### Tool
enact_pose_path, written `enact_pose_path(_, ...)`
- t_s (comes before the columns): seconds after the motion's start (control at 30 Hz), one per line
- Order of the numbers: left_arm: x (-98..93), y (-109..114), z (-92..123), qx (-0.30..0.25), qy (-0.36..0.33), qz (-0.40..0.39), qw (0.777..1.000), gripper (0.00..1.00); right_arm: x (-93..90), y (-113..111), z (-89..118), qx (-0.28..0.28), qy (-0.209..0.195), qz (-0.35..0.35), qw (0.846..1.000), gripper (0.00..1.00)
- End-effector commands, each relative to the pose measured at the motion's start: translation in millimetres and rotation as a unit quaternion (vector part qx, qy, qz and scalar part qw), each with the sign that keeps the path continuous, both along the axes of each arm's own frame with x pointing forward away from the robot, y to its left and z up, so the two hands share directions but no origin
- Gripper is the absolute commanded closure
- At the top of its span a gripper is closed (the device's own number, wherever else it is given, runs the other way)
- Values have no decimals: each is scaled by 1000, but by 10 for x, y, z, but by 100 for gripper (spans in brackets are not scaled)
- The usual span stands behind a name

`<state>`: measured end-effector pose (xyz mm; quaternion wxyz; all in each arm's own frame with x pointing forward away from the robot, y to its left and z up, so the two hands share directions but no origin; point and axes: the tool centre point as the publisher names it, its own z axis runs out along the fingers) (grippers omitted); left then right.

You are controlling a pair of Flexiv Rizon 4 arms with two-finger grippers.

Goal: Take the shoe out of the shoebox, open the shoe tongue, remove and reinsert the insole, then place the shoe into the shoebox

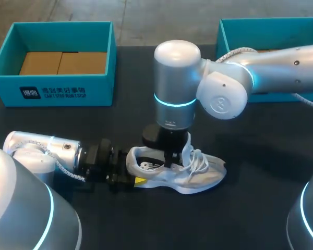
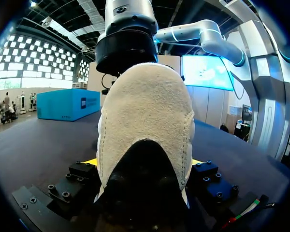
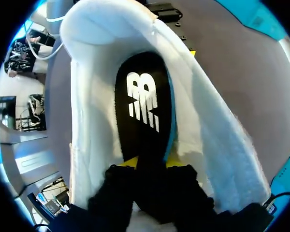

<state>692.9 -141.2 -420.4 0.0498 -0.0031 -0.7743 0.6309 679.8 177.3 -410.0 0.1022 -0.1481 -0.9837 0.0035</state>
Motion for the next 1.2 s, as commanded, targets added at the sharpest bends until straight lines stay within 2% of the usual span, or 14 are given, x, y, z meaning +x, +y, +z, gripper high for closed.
enact_pose_path(0.03, 20, 2, -32, 0, 0, 1, 1000, 100, -145, 79, -517, 1, 7, 3, 1000, 100)
enact_pose_path(0.33, 20, 2, -32, 0, 0, 1, 1000, 100, -175, 70, -423, 18, -1, 9, 1000, 100)
enact_pose_path(0.77, 20, 2, -32, 0, 0, 1, 1000, 100, -217, 45, 44, 43, -37, -1, 998, 100)
enact_pose_path(1.2, 20, 2, -32, 0, 0, 1, 1000, 100, -181, -10, 315, 86, -65, -18, 994, 100)
